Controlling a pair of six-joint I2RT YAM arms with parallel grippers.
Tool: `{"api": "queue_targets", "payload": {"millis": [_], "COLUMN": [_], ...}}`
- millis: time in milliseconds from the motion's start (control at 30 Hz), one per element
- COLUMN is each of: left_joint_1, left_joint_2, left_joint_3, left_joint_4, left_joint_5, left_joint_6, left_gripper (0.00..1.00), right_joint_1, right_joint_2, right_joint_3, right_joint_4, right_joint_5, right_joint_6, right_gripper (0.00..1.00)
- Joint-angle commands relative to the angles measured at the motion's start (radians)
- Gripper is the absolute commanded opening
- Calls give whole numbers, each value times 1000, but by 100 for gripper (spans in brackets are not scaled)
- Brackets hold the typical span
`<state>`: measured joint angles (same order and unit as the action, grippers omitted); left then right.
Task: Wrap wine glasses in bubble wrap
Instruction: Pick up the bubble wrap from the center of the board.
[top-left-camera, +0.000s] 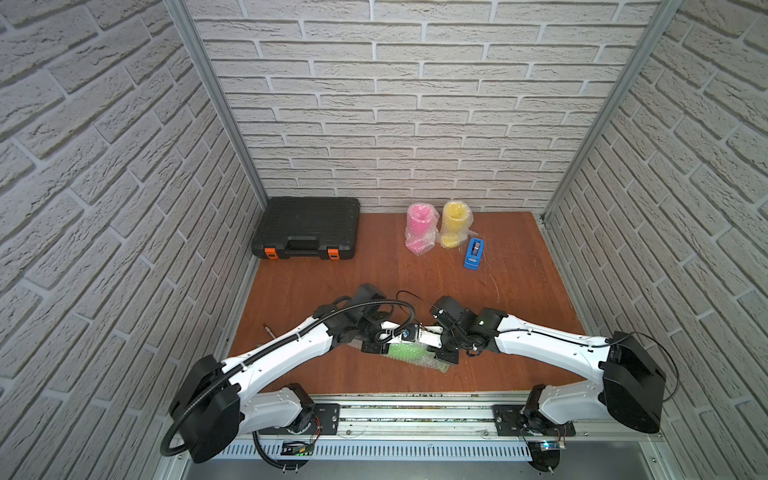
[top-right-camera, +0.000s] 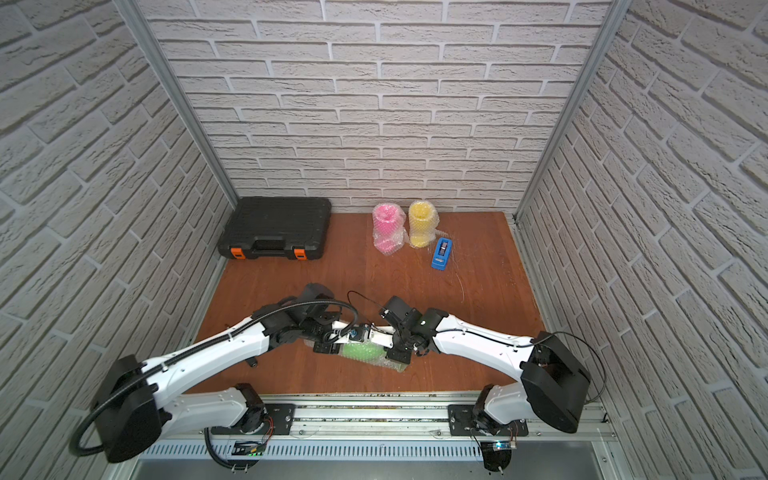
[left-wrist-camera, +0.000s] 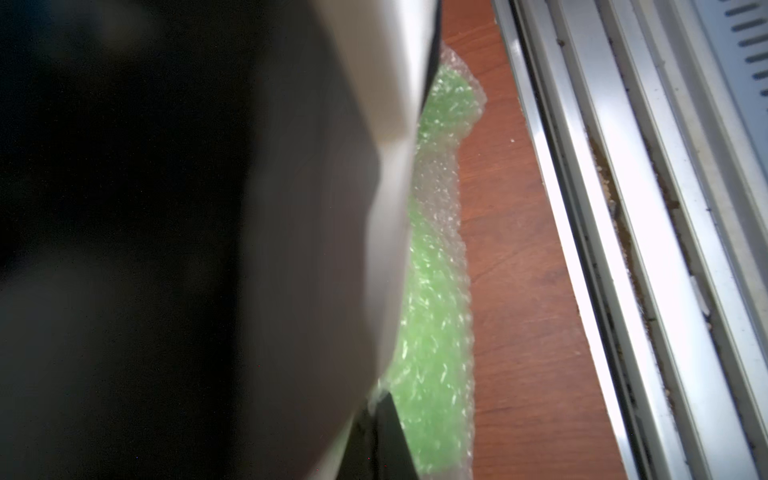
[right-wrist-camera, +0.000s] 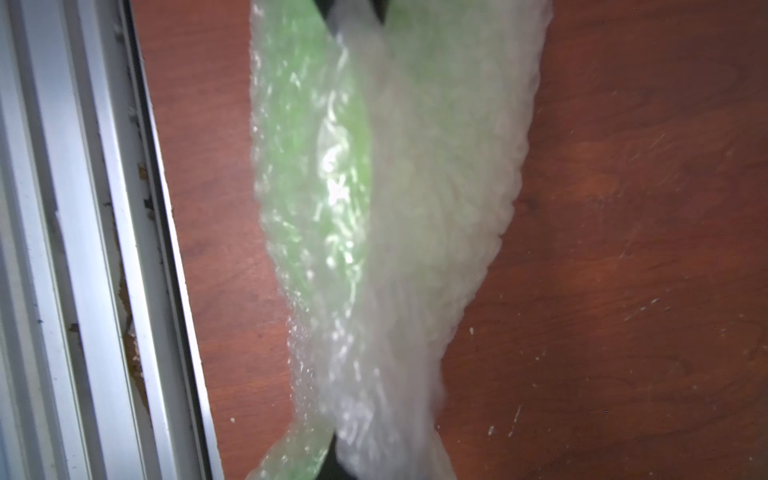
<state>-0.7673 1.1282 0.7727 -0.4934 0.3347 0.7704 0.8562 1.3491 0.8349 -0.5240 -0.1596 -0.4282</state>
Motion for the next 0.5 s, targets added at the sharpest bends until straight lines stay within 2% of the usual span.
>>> {"api": "queue_targets", "payload": {"millis": [0, 233, 333, 467], "left_joint_1": [45, 118, 131, 130], "left_joint_2": [-157, -548, -664, -730], "left_joint_3": [1, 0, 25, 91], "left_joint_4": [-10, -107, -206, -358], "left_joint_5": [-48, 4, 39, 111], "left_joint_6": [-57, -113, -143, -176], "left_gripper": [17, 67, 81, 98], "right_joint_1": [-25, -104, -135, -173], "right_joint_2": [-68, -207, -239, -223], "right_joint_3": [-13, -34, -19, 38], "right_joint_4": [19, 63, 44, -35], "right_joint_5": [-81, -272, -340, -434], "right_joint_6": [-24, -107, -147, -216], "right_gripper": [3, 3, 3, 3]}}
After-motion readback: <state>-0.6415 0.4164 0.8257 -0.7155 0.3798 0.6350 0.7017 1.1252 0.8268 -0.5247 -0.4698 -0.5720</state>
